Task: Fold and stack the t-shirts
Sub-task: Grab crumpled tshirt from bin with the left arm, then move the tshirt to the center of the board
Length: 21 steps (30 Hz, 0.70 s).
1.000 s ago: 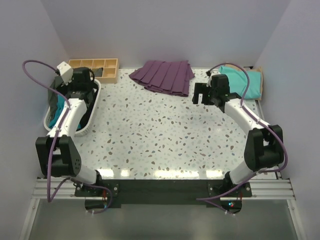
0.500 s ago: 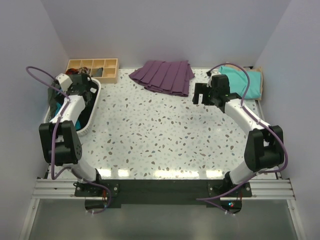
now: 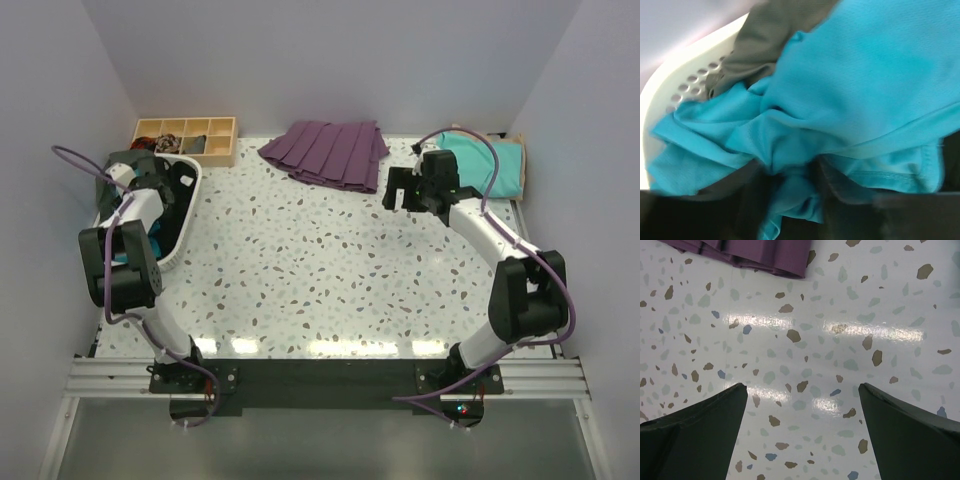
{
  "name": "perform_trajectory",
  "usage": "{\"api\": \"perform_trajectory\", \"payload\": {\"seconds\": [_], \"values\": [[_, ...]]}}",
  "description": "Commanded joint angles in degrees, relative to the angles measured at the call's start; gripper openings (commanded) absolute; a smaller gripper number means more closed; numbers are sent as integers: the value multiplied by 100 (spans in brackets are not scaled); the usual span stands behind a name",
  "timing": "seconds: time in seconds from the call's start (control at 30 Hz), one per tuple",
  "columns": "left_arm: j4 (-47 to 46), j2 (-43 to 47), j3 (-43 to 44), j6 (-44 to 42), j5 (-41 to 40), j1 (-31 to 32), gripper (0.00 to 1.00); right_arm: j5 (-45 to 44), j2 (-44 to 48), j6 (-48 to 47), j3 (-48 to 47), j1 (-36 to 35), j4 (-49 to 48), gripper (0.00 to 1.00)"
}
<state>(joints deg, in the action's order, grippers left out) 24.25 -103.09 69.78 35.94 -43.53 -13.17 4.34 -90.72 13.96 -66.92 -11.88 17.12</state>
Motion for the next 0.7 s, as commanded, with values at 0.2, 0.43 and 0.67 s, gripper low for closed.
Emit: {"api": "perform_trajectory", "payload": {"seconds": [0.2,0.43,0.67], "values": [[-280,883,18,-193,388,42,0,419,-253,169,-173,1,-183,99],[-17,2476,1124,-974,1203,886,0,542,-341,178,-173,1,-227,99],[-201,3444,2084,-1266,5358,1062,0,735,-342,239,-190,-7,-236,99]]}}
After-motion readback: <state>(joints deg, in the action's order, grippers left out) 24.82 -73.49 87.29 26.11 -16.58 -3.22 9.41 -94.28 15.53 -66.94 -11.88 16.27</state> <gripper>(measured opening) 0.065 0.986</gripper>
